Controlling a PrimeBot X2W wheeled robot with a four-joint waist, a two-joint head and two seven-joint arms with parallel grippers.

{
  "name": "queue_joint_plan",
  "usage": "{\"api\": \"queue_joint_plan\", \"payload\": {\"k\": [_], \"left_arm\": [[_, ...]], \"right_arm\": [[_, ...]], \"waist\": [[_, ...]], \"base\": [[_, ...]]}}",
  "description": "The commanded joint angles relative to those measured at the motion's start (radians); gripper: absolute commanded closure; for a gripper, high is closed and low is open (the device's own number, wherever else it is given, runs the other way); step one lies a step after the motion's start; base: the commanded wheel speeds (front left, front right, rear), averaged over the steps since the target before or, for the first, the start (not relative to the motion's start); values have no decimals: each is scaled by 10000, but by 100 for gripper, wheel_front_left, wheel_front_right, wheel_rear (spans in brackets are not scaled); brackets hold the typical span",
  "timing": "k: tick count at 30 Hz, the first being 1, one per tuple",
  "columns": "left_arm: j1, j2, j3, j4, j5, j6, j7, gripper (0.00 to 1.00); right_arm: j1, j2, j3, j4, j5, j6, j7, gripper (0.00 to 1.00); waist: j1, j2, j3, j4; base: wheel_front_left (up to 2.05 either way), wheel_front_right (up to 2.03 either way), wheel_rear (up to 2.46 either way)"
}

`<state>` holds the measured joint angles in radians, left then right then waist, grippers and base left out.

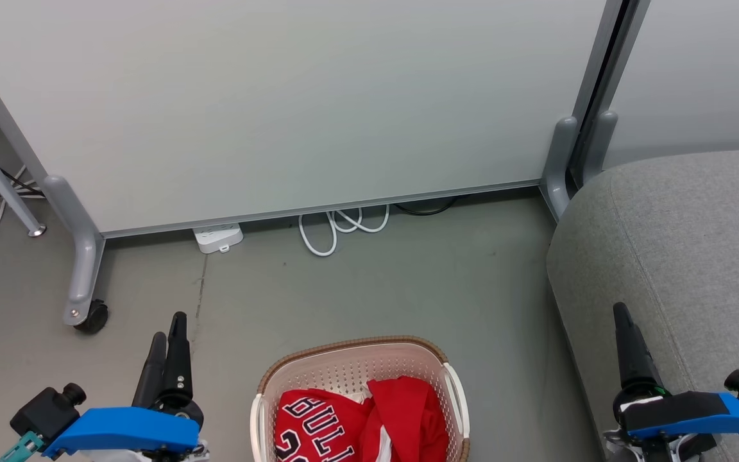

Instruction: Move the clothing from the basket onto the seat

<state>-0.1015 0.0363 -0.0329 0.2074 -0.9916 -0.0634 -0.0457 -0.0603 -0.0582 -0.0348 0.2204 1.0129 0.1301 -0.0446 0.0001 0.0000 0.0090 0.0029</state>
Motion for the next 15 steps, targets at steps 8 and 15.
{"api": "queue_joint_plan", "payload": {"k": [8,15], "left_arm": [[-298,102,-366,-50,1559,159,-335,0],[-325,109,-606,103,2624,262,-561,0]], "right_arm": [[-134,-145,255,-49,-1546,6,-341,0],[-135,-155,375,117,-2518,6,-568,0]], "waist": [[-1,0,-27,10],[-1,0,-37,16]], "base": [[0,0,0],[0,0,0]]}}
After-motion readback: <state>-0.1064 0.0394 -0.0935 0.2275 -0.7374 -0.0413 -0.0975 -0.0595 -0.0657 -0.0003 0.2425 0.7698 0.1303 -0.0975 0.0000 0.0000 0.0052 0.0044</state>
